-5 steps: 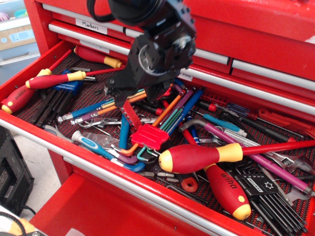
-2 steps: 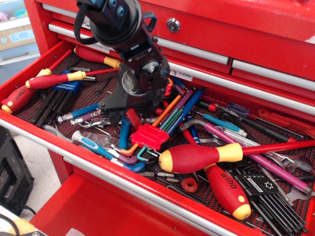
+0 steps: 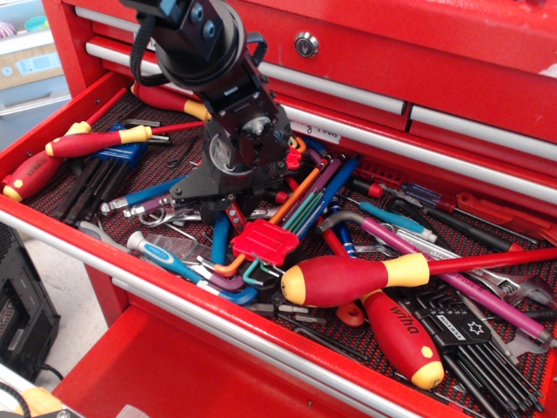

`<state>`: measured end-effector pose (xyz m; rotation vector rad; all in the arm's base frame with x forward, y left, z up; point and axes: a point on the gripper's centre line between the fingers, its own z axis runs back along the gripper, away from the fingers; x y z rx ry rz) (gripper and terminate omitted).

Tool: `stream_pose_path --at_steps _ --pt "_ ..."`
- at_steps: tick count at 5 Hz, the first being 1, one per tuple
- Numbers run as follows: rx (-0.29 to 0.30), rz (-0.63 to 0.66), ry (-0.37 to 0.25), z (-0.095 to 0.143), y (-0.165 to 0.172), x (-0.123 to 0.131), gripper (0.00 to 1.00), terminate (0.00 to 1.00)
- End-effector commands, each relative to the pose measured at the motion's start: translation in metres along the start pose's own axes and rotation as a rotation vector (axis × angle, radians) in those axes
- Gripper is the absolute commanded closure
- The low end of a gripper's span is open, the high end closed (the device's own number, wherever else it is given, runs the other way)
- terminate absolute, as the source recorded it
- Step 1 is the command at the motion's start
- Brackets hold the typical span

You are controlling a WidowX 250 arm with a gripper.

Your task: Pick up bit holder

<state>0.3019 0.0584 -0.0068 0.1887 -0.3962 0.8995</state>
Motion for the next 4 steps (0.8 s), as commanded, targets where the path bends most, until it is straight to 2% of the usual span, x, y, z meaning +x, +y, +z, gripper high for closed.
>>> stream_pose_path --at_steps 1,2,3,4 --pt "0.126 -0.049 -0.113 0.06 -0.004 0.03 1.0 0.0" --pt "0.227 -0.156 -0.185 0.103 0.001 0.052 1.0 0.0" --pt "0.333 -0.206 -0.245 0.146 0.01 0.076 1.0 0.0" --pt "0.384 -0.253 -0.299 0.175 0.016 0.091 1.0 1.0"
